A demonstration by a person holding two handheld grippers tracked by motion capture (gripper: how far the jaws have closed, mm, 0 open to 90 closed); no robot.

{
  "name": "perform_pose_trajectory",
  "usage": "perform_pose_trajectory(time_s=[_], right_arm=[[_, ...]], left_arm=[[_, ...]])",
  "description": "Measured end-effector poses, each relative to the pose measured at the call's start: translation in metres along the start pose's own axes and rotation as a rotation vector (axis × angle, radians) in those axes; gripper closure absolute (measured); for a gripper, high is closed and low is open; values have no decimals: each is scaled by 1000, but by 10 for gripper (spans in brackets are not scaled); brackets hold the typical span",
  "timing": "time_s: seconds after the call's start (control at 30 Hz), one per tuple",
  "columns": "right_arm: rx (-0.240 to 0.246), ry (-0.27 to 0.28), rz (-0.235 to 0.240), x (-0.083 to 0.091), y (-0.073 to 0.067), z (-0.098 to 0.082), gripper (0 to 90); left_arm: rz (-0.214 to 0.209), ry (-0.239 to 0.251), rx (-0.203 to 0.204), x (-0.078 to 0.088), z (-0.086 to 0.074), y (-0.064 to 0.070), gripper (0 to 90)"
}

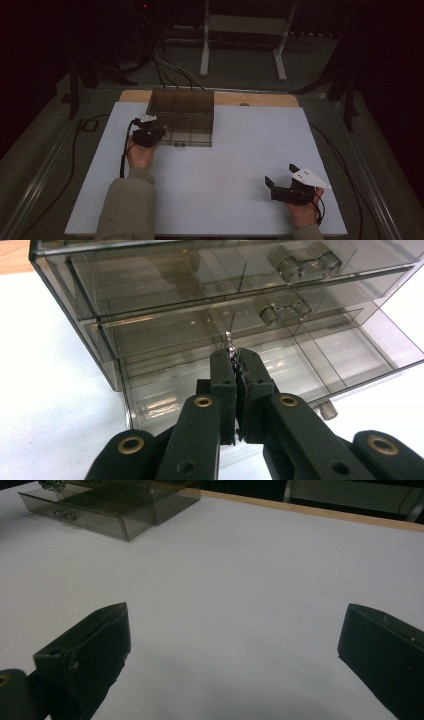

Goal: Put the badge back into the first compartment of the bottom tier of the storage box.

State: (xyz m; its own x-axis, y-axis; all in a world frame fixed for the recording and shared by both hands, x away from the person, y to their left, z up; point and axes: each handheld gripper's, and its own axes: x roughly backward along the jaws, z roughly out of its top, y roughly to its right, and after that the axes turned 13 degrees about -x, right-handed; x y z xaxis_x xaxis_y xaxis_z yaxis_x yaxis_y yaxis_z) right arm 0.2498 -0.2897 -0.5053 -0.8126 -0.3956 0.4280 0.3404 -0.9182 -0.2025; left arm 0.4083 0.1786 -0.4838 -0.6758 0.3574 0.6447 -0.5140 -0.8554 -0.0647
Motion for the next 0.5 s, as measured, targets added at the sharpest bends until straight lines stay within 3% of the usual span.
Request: perform_pose_trajectory(time_s=[0.5], right_arm=[[-2,1,0,0,0,0,9]], left_arm=[[-2,-15,29,-7,-2,0,883]])
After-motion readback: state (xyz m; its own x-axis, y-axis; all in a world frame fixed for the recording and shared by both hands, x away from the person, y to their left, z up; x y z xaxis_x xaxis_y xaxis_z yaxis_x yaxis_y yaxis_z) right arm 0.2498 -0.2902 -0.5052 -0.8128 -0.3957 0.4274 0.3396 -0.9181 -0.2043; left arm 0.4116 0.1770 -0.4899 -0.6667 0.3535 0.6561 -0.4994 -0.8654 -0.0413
